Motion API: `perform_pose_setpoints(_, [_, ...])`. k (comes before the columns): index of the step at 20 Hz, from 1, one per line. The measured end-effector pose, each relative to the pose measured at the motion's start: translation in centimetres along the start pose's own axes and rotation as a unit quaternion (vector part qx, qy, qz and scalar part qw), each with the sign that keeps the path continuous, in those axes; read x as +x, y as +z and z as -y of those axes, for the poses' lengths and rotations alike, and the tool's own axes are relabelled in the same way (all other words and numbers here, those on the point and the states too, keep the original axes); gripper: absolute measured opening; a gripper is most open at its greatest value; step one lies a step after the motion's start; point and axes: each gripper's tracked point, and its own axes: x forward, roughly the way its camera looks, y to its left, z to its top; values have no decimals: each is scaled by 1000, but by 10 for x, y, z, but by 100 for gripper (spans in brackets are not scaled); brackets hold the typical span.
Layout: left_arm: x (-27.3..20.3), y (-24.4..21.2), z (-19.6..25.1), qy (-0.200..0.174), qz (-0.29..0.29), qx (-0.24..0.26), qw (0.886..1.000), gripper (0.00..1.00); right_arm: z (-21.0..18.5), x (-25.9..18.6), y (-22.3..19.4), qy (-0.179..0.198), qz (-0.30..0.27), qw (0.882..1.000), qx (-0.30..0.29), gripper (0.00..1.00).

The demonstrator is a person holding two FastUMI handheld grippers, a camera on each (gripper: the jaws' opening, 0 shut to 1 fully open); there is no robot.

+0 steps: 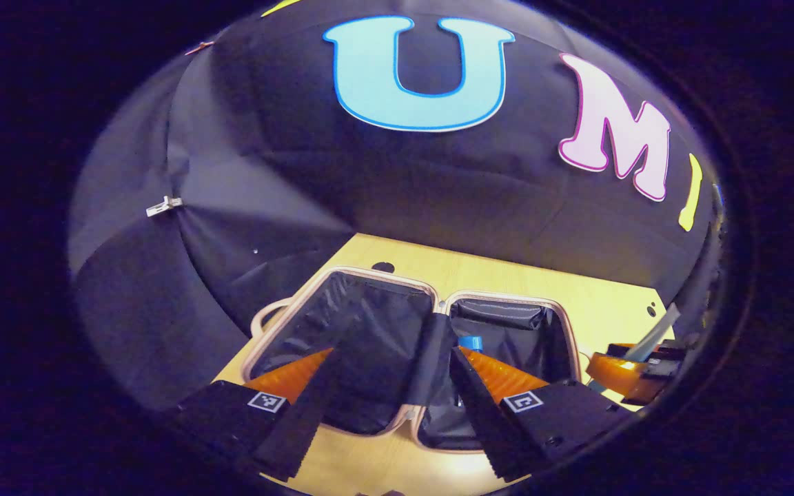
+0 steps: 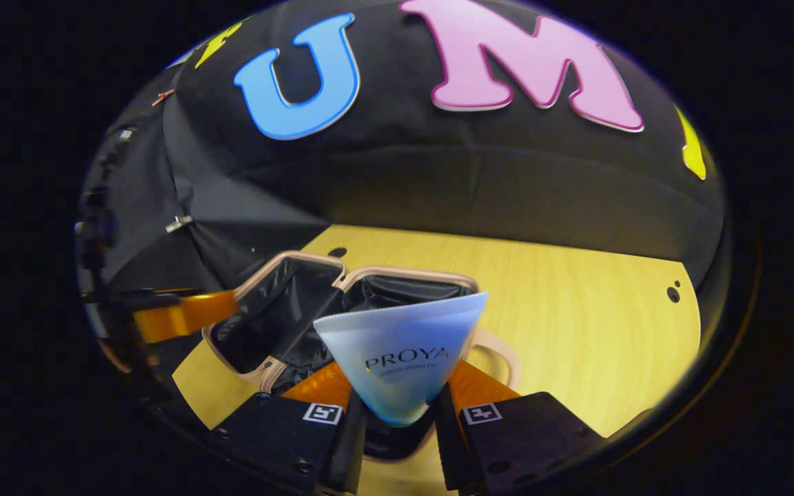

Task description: First open the suitcase, pack the skin care products into it, and then close the suitcase.

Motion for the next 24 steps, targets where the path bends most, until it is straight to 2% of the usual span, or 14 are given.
perform_pose_setpoints(2, [-20,-4,-35,33,11,27,999,98,-13,30,-21,-19,-49,999,-10,48])
perform_pose_setpoints(3, [-31,-7,-48,38,13,34,999,98,-17,42,-26,-30,-61,998,-16,48])
perform_pose_setpoints(5, [-57,-14,-64,29,16,26,999,98,-12,63,-33,-63,-82,994,-24,48])
perform_pose_setpoints(10, [-90,-13,-58,-4,32,-4,999,98,8,87,-48,-128,-137,982,5,49])
perform_pose_setpoints(11, [-92,-12,-54,-9,33,0,999,98,9,88,-51,-135,-144,980,7,41])
perform_pose_setpoints(12, [-92,-11,-51,-15,33,3,999,98,10,90,-55,-137,-149,979,3,49])
perform_pose_setpoints(14, [-92,-9,-49,-22,32,2,999,98,13,85,-59,-140,-158,977,-7,53])
perform_pose_setpoints(17, [-85,-1,-57,-16,50,3,999,98,6,69,-42,-128,-128,984,6,65])
perform_pose_setpoints(18, [-78,2,-67,-5,54,1,999,96,2,61,-34,-121,-110,986,16,80])
perform_pose_setpoints(19, [-69,4,-78,4,58,-3,998,98,1,50,-24,-118,-91,988,25,95])
perform_pose_setpoints(21, [-46,6,-101,15,58,-21,998,98,1,21,-4,-112,-49,992,34,99])
perform_pose_setpoints(23, [-14,4,-129,23,49,-39,998,98,3,-10,11,-107,-7,994,28,99])
perform_pose_setpoints(24, [5,2,-146,32,39,-45,998,98,5,-26,15,-107,12,994,24,94])
